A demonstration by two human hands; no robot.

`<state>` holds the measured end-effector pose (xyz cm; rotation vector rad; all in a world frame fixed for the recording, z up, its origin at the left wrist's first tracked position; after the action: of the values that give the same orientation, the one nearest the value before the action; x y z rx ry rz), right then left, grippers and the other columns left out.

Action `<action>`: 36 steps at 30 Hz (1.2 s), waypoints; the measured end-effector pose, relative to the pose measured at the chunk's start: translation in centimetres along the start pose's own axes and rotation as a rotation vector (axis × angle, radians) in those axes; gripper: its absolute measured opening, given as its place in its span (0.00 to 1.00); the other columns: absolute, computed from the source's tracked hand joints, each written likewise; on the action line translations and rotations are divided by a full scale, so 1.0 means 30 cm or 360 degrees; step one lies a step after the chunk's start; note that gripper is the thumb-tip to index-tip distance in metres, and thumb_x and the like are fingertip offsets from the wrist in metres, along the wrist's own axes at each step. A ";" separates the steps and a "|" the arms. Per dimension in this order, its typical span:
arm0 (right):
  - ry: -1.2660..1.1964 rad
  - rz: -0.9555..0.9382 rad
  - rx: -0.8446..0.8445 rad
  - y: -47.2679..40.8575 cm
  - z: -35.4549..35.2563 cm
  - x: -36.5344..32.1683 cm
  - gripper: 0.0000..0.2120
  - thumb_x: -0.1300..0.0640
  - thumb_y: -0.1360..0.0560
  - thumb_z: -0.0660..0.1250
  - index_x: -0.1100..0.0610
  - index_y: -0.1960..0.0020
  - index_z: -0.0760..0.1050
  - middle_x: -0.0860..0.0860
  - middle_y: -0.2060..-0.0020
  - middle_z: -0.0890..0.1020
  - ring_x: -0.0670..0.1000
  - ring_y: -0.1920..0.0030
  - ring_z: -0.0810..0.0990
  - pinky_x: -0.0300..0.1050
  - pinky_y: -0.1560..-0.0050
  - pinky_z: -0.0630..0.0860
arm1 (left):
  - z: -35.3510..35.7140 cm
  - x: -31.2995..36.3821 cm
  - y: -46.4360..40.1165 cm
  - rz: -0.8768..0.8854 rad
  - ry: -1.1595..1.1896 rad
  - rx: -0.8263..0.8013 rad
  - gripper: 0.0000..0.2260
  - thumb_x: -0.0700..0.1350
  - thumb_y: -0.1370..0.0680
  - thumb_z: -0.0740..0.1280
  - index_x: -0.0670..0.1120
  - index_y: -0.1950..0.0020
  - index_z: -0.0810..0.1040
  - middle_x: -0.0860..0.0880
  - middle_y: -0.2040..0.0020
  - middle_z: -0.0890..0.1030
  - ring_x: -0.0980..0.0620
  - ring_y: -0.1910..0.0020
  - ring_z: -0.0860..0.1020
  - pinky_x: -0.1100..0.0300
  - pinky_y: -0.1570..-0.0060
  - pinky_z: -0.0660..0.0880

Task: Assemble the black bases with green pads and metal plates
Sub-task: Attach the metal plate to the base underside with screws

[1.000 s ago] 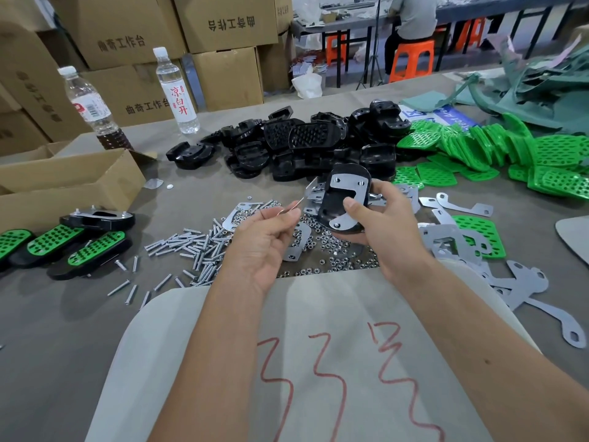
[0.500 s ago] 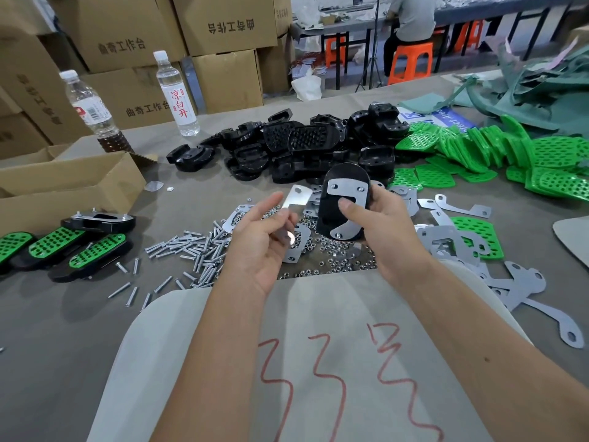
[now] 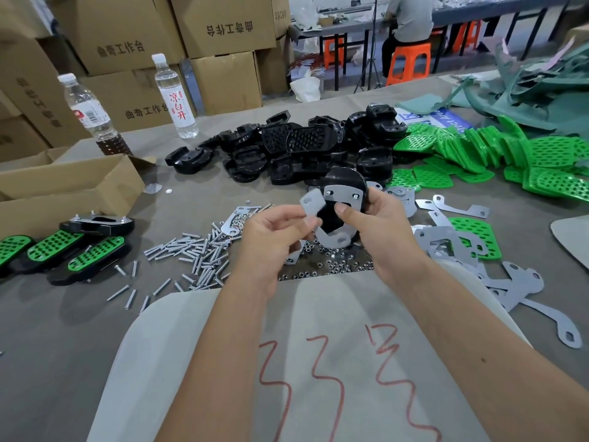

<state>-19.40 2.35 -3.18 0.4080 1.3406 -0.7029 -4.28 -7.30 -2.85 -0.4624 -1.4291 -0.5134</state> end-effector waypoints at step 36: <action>0.0367 -0.0065 -0.0208 0.048 0.081 -0.018 0.09 0.62 0.16 0.64 0.54 0.38 0.76 0.52 0.50 0.88 0.55 0.48 0.87 0.57 0.43 0.82 | -0.054 0.043 0.020 0.0253 -0.0683 0.0552 0.09 0.43 0.28 0.79 0.52 0.55 0.80 0.55 0.61 0.83 0.54 0.61 0.83 0.52 0.58 0.81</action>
<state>-16.69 1.97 -2.33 0.3651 1.6072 -0.6108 -2.53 -7.84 -1.71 -0.4152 -1.8321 -0.0294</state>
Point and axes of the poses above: each hand's wrist, its own y-axis away from the middle knuckle, its own z-axis out of the palm, x = y × z, the point moved 10 cm from there along -y, towards the middle knuckle
